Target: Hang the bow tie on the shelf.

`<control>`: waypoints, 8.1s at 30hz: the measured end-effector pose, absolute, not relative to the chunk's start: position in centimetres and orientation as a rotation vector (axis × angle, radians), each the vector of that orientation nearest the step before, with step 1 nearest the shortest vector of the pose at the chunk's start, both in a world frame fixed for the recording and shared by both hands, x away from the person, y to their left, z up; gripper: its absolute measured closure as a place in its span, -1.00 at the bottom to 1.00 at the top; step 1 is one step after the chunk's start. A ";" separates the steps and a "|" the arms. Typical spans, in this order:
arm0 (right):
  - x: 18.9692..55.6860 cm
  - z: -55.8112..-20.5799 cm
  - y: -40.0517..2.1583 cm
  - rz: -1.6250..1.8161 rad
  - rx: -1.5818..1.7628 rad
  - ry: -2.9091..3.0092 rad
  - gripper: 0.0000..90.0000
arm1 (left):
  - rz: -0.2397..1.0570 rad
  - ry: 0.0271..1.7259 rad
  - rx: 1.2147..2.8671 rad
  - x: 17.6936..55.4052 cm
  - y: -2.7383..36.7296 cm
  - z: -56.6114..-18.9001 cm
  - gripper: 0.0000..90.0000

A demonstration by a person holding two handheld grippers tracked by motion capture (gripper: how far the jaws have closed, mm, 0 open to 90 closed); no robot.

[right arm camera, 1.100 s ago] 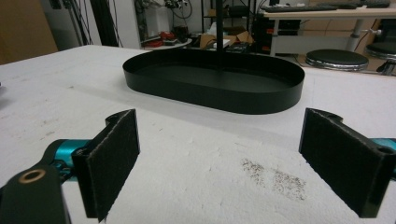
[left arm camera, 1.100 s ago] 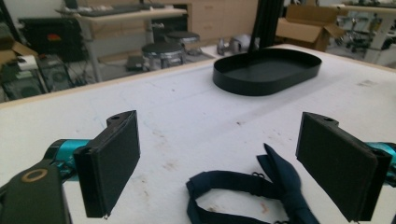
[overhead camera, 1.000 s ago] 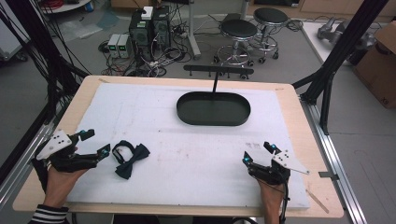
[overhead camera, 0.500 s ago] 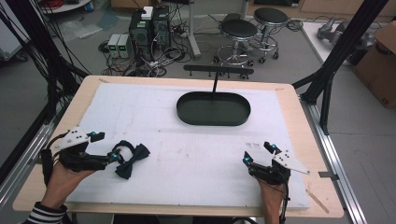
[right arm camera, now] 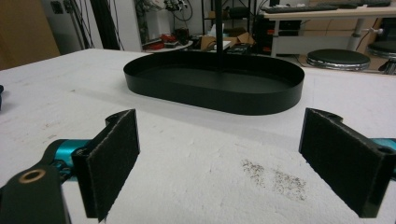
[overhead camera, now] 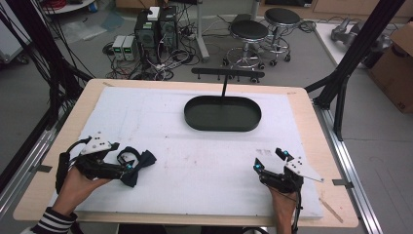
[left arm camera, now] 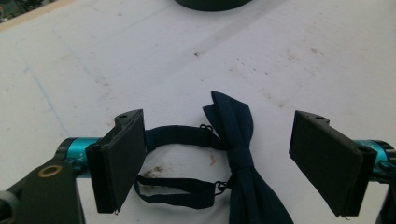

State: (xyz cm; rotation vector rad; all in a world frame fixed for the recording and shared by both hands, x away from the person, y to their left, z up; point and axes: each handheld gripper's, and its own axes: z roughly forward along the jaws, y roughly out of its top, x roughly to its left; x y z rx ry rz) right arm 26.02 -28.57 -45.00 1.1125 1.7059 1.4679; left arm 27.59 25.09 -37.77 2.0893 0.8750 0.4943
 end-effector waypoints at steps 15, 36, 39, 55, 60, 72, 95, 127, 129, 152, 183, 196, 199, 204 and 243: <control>26.0 -45.0 -28.7 1.475 1.116 1.702 -0.75 | 0.352 0.898 2.215 28.5 23.8 -39.8 -0.34; 26.0 -45.0 -28.7 1.483 1.119 1.696 -0.75 | 0.283 0.919 2.333 29.4 22.6 -41.5 -0.11; 26.0 -45.0 -28.7 1.483 1.121 1.697 -0.75 | 0.284 0.910 2.357 29.4 22.4 -41.6 -0.07; 26.0 -45.0 -28.8 1.487 1.119 1.696 -0.75 | 0.258 0.908 2.400 29.9 21.9 -42.3 0.30; 26.0 -45.0 -28.7 1.486 1.125 1.695 -0.75 | 0.270 0.917 2.393 30.0 22.0 -42.2 0.51; 26.0 -45.0 -28.7 1.487 1.125 1.695 -0.75 | 0.316 0.912 2.366 29.9 22.2 -42.0 0.65; 26.0 -45.0 -28.7 1.486 1.128 1.698 -0.75 | 0.574 0.746 2.060 29.6 22.5 -38.7 0.66; 26.1 -45.0 -28.7 1.482 1.130 1.706 -0.75 | 0.567 0.651 1.761 33.6 20.0 -32.9 0.66; 26.1 -45.0 -28.7 1.482 1.133 1.704 -0.75 | 0.561 0.648 1.750 34.2 19.5 -32.3 0.66; 26.1 -45.0 -28.7 1.488 1.133 1.702 -0.75 | 0.587 0.625 1.721 39.0 15.7 -28.8 0.66; 26.1 -45.0 -29.0 1.512 1.153 1.690 -0.75 | 0.533 0.633 1.727 42.5 11.3 -27.4 0.67; 26.1 -45.0 -29.1 1.515 1.146 1.684 -0.75 | 0.474 0.608 1.740 43.4 7.8 -27.7 0.67; 26.1 -45.0 -29.1 1.517 1.151 1.682 -0.75 | 0.467 0.599 1.748 43.5 7.3 -27.8 0.67; 26.1 -45.0 -29.1 1.522 1.148 1.678 -0.75 | 0.454 0.591 1.757 44.0 6.2 -28.2 0.66; 26.2 -45.0 -29.2 1.537 1.171 1.678 -0.75 | 0.458 0.666 1.729 46.9 6.5 -29.0 0.67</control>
